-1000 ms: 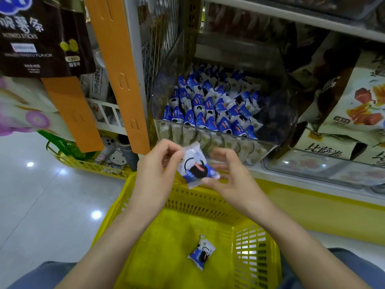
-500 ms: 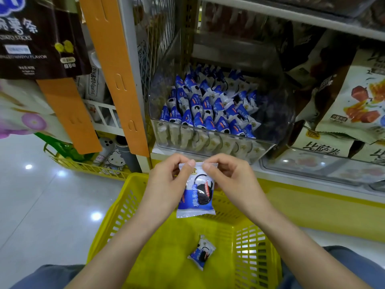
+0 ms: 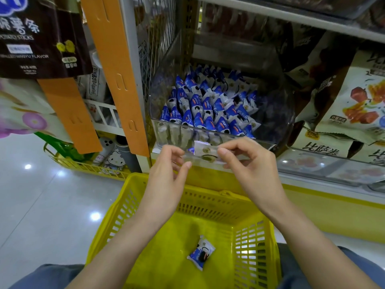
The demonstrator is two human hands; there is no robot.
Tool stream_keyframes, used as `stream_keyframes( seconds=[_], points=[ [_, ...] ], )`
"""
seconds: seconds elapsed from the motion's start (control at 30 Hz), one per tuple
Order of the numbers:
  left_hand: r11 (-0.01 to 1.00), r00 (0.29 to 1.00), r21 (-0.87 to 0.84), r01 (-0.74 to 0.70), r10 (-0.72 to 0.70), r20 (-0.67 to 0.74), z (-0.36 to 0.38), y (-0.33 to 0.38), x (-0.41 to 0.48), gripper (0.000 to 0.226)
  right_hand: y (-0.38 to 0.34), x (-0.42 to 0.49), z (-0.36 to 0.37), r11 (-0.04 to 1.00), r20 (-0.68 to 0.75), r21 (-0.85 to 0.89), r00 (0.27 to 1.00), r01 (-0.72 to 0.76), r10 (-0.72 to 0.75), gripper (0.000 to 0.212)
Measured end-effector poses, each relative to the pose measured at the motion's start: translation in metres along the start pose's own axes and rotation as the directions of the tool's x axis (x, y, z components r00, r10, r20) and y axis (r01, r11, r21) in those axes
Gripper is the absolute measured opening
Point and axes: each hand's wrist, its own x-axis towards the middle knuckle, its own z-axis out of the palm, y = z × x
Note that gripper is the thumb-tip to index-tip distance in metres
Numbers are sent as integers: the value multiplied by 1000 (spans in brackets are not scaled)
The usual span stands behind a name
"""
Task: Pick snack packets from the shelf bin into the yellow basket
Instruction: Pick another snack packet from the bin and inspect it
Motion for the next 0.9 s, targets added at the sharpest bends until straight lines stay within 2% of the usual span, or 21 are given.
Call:
stream_keyframes(
  seconds=[0.03,0.07,0.1,0.17,0.23,0.33,0.4,0.47,0.53,0.6,0.63,0.7,0.8,0.9],
  points=[
    [993,997,-92,80,-80,8,-1,2,2,4,-1,0,-1,998,18,-10,998,56,-56,6],
    [956,984,-231,179,-177,32,-1,5,5,15,-2,-1,-2,993,54,-27,992,112,-110,7],
    [872,954,-388,299,-281,105,-2,7,7,27,-1,-3,-1,987,105,-44,983,155,-150,9],
    [690,899,-578,436,-356,254,-6,11,10,43,1,-7,2,973,217,-98,959,209,-184,11],
    [676,898,-591,440,-335,285,-8,11,8,39,4,-11,7,942,292,-195,933,271,-208,8],
    [757,911,-510,410,-368,186,-7,8,5,21,7,-14,13,927,324,-230,922,295,-213,5],
    [774,921,-503,386,-358,157,-6,8,6,21,7,-15,17,975,239,-154,963,160,-121,6],
    [781,931,-508,363,-324,166,-6,8,7,26,5,-15,21,995,140,-56,986,-83,91,7],
    [774,941,-535,339,-270,205,-7,9,5,28,3,-12,22,920,200,127,918,-371,343,4],
    [746,937,-570,344,-235,258,-8,9,5,31,2,-11,21,770,392,289,804,-569,447,18],
    [740,936,-578,345,-225,270,-7,9,5,32,2,-11,19,714,466,343,770,-611,435,23],
    [805,964,-532,262,-190,188,-6,9,5,28,1,-11,18,663,514,417,763,-622,393,27],
    [956,999,-290,47,-50,-4,-4,10,3,34,1,-12,22,656,451,468,799,-592,399,26],
    [991,997,-103,-83,83,-3,-2,11,-2,34,2,-13,25,656,399,492,818,-572,414,25]
  ],
)
